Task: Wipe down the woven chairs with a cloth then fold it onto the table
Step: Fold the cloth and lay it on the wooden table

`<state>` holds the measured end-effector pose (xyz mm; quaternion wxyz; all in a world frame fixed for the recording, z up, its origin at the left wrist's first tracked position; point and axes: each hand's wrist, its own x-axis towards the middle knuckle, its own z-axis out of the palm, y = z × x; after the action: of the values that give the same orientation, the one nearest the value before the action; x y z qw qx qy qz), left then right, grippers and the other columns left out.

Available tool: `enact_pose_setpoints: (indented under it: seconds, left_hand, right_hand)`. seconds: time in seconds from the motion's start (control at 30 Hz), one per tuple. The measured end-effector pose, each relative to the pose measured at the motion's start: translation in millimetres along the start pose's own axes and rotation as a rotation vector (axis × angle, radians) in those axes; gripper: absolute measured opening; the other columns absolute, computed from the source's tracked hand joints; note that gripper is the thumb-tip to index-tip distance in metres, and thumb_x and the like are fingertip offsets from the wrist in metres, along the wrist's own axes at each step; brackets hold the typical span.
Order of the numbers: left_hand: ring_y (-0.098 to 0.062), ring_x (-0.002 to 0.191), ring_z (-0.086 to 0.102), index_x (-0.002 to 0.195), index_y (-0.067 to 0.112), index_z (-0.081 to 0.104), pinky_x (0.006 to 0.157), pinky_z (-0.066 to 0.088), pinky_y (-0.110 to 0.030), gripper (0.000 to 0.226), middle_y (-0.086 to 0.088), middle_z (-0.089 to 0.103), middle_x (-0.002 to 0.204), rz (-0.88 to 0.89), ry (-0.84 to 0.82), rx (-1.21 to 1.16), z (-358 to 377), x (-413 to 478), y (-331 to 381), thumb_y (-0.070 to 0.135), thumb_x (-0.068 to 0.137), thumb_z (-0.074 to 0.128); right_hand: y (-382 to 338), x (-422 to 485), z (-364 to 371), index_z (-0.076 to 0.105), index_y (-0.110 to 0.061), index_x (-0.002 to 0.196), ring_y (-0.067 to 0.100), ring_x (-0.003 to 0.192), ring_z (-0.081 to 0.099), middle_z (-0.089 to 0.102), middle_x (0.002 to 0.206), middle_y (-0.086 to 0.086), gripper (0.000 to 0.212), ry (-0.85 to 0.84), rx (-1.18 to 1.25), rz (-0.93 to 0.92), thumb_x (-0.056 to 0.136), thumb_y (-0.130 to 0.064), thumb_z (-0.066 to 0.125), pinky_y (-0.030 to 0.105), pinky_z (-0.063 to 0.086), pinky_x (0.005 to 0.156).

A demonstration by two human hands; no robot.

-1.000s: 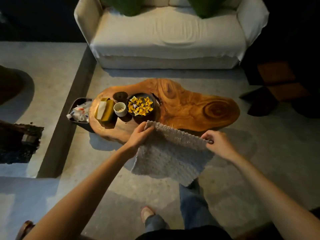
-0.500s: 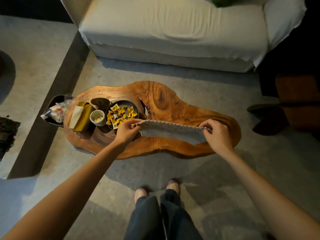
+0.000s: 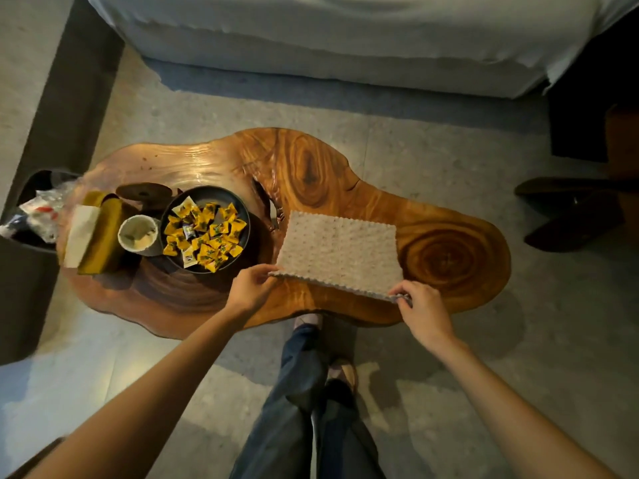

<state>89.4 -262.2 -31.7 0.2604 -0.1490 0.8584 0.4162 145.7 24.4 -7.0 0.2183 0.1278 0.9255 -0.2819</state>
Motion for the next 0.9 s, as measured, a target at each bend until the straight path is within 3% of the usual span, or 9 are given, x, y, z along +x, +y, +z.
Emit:
enact_pose_setpoints:
  seconds: [0.1,0.2,0.3,0.4,0.5,0.67,0.8,0.9]
  left_hand:
    - [-0.011,0.087,0.061,0.101,0.011,0.071,0.071,0.042,-0.020,0.015,0.000,0.068,0.095,-0.028,-0.062,0.082,16,9,-28,0.013,0.089,0.063]
    - [-0.016,0.088,0.064,0.099,0.010,0.071,0.076,0.047,-0.026,0.013,-0.003,0.070,0.095,-0.051,-0.121,0.105,27,21,-47,0.012,0.088,0.064]
    - [-0.016,0.088,0.064,0.101,0.009,0.071,0.078,0.050,-0.028,0.015,-0.003,0.069,0.096,-0.050,-0.119,0.122,34,43,-55,0.015,0.090,0.063]
    - [-0.011,0.084,0.061,0.097,0.014,0.070,0.068,0.044,-0.020,0.012,0.002,0.067,0.090,-0.033,-0.073,0.086,41,71,-55,0.019,0.092,0.060]
    - [-0.011,0.084,0.061,0.100,0.015,0.069,0.063,0.043,-0.017,0.016,0.002,0.066,0.090,-0.001,-0.051,0.064,50,103,-53,0.024,0.093,0.058]
    - [-0.005,0.081,0.059,0.106,0.012,0.069,0.059,0.038,-0.007,0.025,0.007,0.064,0.089,0.002,0.021,0.059,66,152,-52,0.030,0.093,0.058]
    - [0.000,0.072,0.054,0.101,0.012,0.071,0.059,0.039,-0.013,0.027,0.011,0.061,0.083,0.014,0.095,0.111,77,171,-53,0.035,0.091,0.059]
    - [0.003,0.071,0.056,0.099,0.018,0.071,0.053,0.037,-0.008,0.025,0.020,0.059,0.075,0.026,0.139,0.081,84,174,-53,0.039,0.090,0.060]
  right_hand:
    - [15,2,24,0.068,-0.015,0.096,0.016,0.095,0.060,0.066,0.098,0.001,0.015,-0.088,0.005,0.070,0.090,-0.005,0.059,0.027,0.050,0.081]
    - [24,12,41,0.069,-0.012,0.097,0.018,0.096,0.060,0.067,0.098,0.003,0.015,-0.118,0.004,0.098,0.090,-0.003,0.059,0.026,0.048,0.081]
    - [28,35,51,0.069,-0.010,0.099,0.019,0.094,0.061,0.068,0.096,0.005,0.016,-0.100,0.019,0.104,0.090,-0.002,0.059,0.022,0.044,0.074]
    - [31,65,57,0.068,-0.010,0.101,0.014,0.089,0.060,0.067,0.098,0.004,0.015,-0.058,0.056,0.101,0.091,-0.005,0.058,0.020,0.047,0.071]
    - [39,96,63,0.068,-0.012,0.101,0.007,0.084,0.056,0.068,0.099,0.001,0.013,0.034,0.035,0.099,0.092,-0.012,0.059,0.013,0.039,0.064]
    - [55,142,75,0.066,-0.011,0.101,0.014,0.092,0.058,0.065,0.106,0.005,0.013,0.097,0.033,0.124,0.093,-0.018,0.058,0.022,0.041,0.070]
    - [63,158,88,0.065,-0.014,0.102,0.021,0.095,0.061,0.064,0.111,0.005,0.013,0.088,-0.034,0.195,0.094,-0.020,0.057,0.031,0.050,0.073]
    - [66,161,97,0.064,-0.013,0.101,0.023,0.097,0.059,0.062,0.110,0.007,0.011,0.123,-0.050,0.228,0.093,-0.015,0.057,0.030,0.048,0.072]
